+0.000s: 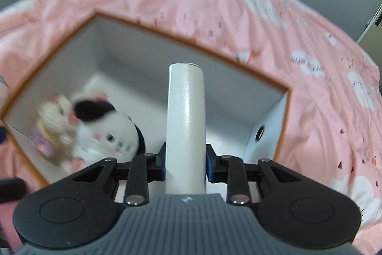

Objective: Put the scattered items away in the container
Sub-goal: 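Lift the white box with the right tool and carry it into the shoebox, then lower the white box into the shoebox and open the right tool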

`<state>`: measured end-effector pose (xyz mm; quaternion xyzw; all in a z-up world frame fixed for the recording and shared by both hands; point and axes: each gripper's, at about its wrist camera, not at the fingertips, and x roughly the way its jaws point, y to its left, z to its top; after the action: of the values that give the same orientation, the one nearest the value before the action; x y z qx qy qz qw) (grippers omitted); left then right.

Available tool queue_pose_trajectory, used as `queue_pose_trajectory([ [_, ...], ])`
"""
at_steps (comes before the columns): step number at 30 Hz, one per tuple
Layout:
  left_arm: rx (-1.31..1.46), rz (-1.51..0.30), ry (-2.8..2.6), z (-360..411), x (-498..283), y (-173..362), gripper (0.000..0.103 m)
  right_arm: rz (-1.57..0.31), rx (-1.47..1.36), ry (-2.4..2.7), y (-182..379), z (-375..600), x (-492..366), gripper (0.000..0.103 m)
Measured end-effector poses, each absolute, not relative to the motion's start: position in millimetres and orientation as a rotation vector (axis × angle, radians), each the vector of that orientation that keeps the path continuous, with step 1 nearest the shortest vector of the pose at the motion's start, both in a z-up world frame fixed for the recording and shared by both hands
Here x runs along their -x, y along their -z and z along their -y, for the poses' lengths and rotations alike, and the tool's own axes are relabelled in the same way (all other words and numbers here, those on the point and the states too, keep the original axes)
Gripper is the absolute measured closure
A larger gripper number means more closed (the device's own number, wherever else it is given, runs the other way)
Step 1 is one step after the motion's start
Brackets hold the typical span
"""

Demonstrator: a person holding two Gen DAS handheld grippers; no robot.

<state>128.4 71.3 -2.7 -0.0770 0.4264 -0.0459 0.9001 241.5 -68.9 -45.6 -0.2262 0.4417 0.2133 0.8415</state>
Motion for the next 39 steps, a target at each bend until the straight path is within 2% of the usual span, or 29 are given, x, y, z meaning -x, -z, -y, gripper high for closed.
queue_pose_trajectory([
  [11, 0.183, -0.925, 0.098, -78, -147, 16, 0.038, -1.037, 0.632, -0.397, 89, 60, -263, 0.072],
  [13, 0.184, -0.932, 0.095, -80, -148, 18, 0.038, -1.054, 0.629, -0.409, 91, 62, -263, 0.069],
  [15, 0.188, -0.941, 0.086, -82, -148, 21, 0.038, -1.052, 0.612, -0.427, 86, 67, -261, 0.061],
  [18, 0.201, -0.95, 0.078, -85, -150, 24, 0.038, -1.068, 0.552, -0.486, 72, 76, -259, 0.059],
  [23, 0.199, -0.951, 0.079, -84, -152, 25, 0.038, -1.115, 0.414, -0.568, 59, 87, -258, 0.063],
  [25, 0.197, -0.954, 0.076, -83, -152, 25, 0.038, -1.111, 0.413, -0.575, 57, 85, -258, 0.067],
  [30, 0.191, -0.96, 0.067, -82, -151, 25, 0.038, -1.122, 0.384, -0.577, 59, 87, -263, 0.068],
  [34, 0.188, -0.958, 0.066, -81, -151, 24, 0.038, -1.153, 0.314, -0.606, 55, 89, -265, 0.078],
  [39, 0.186, -0.96, 0.066, -81, -151, 23, 0.038, -1.151, 0.347, -0.621, 58, 78, -268, 0.077],
])
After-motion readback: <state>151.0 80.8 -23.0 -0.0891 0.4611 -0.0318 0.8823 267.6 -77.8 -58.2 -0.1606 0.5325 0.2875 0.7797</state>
